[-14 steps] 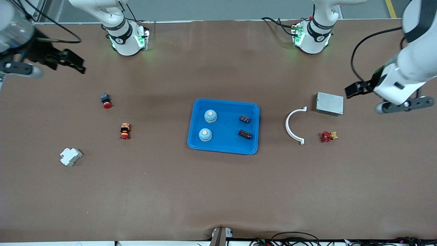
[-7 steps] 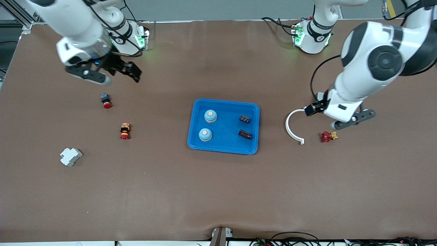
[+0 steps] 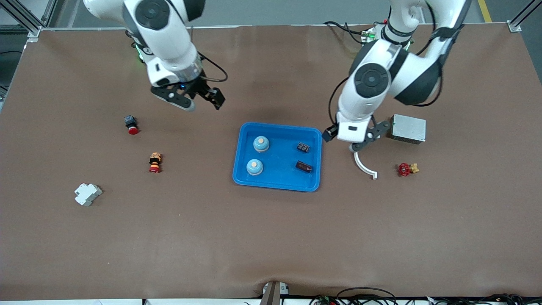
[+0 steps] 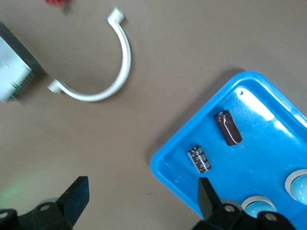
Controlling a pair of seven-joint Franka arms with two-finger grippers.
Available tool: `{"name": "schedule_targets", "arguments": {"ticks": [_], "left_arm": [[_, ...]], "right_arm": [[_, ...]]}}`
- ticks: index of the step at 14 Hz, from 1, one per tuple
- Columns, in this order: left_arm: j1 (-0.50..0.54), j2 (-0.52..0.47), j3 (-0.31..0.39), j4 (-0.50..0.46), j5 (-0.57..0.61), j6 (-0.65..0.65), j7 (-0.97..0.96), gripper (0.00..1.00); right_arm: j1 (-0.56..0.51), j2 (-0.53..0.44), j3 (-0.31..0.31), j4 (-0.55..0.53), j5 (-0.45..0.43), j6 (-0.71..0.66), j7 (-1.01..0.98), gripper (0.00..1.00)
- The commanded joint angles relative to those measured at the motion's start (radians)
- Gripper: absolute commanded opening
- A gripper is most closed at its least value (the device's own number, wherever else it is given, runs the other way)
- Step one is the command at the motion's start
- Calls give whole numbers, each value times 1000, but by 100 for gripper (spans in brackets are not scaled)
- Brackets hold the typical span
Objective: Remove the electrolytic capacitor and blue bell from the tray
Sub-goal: 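Move both grippers from rest toward the blue tray, then grasp a capacitor with the left gripper while the right gripper grasps a bell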
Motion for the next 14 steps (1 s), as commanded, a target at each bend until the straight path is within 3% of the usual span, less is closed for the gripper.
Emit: {"name": "schedule_targets", "arguments": {"ticks": [1, 5, 9, 12, 14], "left_arm": [[10, 33, -34, -60, -33, 102, -78, 100], [-59, 163, -43, -62, -17, 271, -316, 99], [-87, 265, -40, -57, -8, 444, -463, 89], [-88, 311, -37, -53, 30, 461, -502, 73], [-88, 338, -36, -53, 36, 489, -514, 69]], "right_arm": [[51, 74, -14, 11, 11, 64, 65, 100], [122, 171, -14, 11, -1, 174, 191, 100], [162, 251, -17, 12, -7, 243, 234, 100], [163, 300, -15, 17, -30, 302, 260, 100], [174, 335, -15, 25, -35, 346, 291, 100]]}}
